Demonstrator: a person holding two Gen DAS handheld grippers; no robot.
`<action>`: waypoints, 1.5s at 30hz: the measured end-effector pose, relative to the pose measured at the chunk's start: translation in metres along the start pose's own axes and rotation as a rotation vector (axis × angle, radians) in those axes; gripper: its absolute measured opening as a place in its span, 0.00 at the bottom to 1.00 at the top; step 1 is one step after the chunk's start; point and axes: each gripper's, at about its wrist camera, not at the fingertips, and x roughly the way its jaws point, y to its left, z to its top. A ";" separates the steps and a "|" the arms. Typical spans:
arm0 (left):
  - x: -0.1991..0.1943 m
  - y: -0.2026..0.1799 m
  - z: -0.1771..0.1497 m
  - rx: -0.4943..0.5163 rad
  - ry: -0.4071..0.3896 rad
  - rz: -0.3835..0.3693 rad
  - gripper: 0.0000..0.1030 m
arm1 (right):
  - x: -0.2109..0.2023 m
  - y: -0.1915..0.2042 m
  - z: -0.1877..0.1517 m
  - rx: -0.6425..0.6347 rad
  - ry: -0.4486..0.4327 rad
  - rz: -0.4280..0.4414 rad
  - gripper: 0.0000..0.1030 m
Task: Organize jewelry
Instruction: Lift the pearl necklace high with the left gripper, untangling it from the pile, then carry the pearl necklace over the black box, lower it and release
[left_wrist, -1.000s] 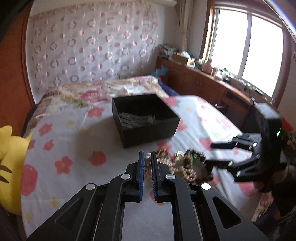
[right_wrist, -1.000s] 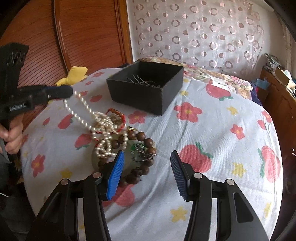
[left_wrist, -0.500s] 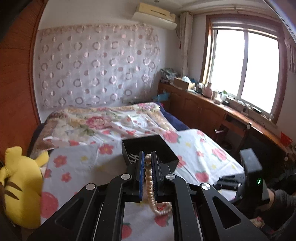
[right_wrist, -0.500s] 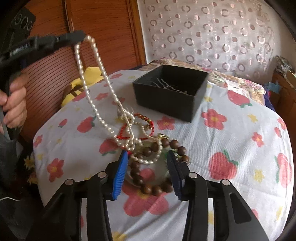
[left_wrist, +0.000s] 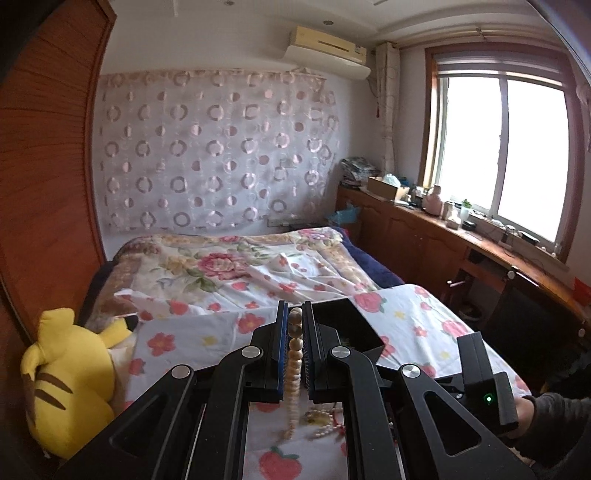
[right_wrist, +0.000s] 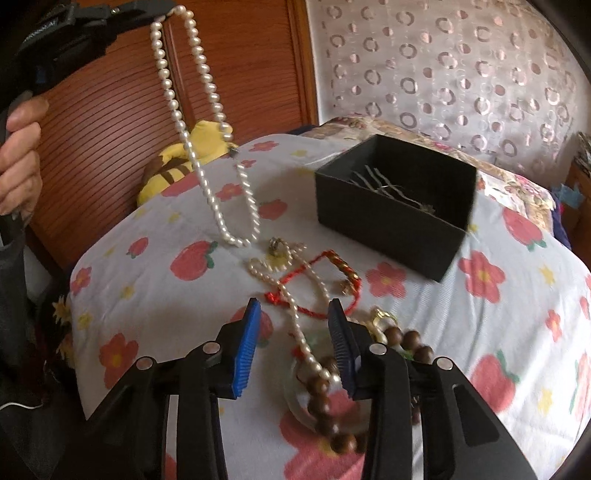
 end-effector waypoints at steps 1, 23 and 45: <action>0.000 0.003 -0.001 0.000 0.002 0.010 0.06 | 0.004 0.000 0.001 -0.006 0.010 0.000 0.38; 0.017 0.030 -0.034 -0.060 0.060 0.010 0.06 | 0.017 0.014 0.008 -0.093 0.184 -0.046 0.21; 0.015 0.018 -0.034 -0.051 0.037 -0.004 0.06 | -0.039 0.011 0.050 -0.096 0.007 -0.037 0.05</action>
